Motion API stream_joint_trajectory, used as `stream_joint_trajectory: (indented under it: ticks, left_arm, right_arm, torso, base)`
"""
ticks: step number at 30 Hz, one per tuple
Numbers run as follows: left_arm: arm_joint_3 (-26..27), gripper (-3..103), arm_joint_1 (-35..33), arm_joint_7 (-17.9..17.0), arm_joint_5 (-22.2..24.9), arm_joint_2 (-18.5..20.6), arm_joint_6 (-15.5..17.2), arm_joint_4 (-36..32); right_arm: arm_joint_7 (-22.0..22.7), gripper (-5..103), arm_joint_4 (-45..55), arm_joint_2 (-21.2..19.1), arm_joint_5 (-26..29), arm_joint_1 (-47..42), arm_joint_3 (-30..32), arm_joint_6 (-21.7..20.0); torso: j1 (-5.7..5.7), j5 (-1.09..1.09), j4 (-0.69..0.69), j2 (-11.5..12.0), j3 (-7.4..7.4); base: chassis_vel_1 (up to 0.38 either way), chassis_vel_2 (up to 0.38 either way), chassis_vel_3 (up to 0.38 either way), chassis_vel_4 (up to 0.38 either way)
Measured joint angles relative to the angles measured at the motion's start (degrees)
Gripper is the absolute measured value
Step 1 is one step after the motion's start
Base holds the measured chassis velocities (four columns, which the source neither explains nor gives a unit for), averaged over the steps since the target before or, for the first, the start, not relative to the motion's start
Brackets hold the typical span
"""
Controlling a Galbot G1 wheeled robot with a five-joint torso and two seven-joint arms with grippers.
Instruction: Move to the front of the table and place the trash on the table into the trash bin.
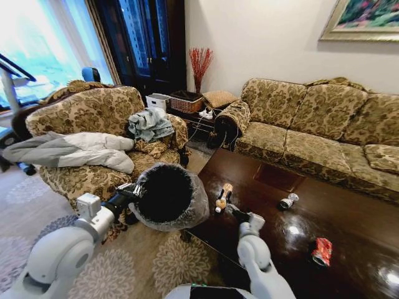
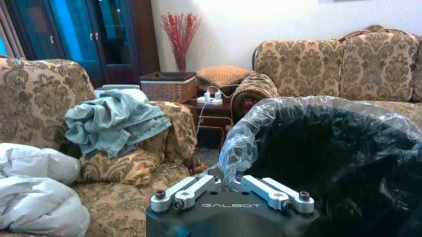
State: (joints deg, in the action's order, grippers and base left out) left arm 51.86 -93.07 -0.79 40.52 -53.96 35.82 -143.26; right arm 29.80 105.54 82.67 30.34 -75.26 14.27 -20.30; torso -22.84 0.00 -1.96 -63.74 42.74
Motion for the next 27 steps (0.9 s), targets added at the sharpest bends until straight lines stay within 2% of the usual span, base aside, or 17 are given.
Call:
stream_joint_trajectory:
  ticks: [4,13,27]
  left_arm:
    - [-0.35,4,1.16,-0.2,0.98,0.79,-0.03,-0.01]
    - [-0.84,4,4.94,-0.53,3.44,3.02,-0.04,-0.01]
    - [-1.68,4,7.67,-0.35,5.13,4.04,-0.15,0.84]
  right_arm:
    - [0.03,100,-5.0,0.72,0.04,3.53,-1.42,-0.29]
    - [-0.11,100,-13.22,1.66,0.09,10.06,-3.39,-0.37]
    - [1.41,100,-19.8,3.05,0.62,14.05,-2.91,-0.8]
  torso:
    - [0.0,0.0,0.04,0.0,0.0]
    - [0.0,0.0,0.04,0.01,0.0]
    - [0.01,0.0,0.04,0.01,-0.01]
  base:
    - [0.0,0.0,0.0,0.0]
    - [0.0,0.0,0.0,0.0]
    - [0.0,0.0,0.0,0.0]
